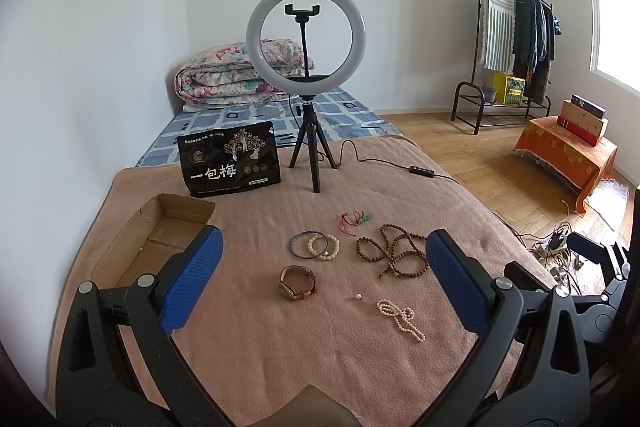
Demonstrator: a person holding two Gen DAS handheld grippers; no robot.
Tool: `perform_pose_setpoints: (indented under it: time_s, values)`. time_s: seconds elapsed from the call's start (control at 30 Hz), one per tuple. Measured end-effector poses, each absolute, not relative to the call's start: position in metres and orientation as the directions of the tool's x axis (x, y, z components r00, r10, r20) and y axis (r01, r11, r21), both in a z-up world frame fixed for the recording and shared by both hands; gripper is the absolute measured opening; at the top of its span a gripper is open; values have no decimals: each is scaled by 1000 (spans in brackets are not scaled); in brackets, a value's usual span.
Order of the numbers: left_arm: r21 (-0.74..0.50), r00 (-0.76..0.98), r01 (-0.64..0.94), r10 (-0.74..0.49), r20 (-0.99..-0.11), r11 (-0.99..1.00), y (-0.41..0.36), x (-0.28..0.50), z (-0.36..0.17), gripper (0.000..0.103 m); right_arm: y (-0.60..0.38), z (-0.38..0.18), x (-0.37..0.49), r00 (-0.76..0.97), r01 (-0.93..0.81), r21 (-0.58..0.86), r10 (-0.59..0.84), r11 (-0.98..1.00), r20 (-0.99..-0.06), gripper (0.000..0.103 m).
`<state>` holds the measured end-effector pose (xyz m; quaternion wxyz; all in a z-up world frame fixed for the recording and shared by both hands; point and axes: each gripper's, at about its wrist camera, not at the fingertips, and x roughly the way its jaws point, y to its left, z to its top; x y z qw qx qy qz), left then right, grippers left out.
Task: Organize jewelry
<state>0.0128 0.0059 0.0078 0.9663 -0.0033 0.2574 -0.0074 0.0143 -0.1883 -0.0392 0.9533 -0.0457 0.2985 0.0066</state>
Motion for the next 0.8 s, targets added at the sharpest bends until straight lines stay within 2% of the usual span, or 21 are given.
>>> perform_pose_setpoints:
  time_s: [0.8]
  values:
    - [6, 854, -7, 9, -520, 1000, 13, 21, 2, 103, -189, -44, 18, 806, -44, -71, -7, 997, -592, 103]
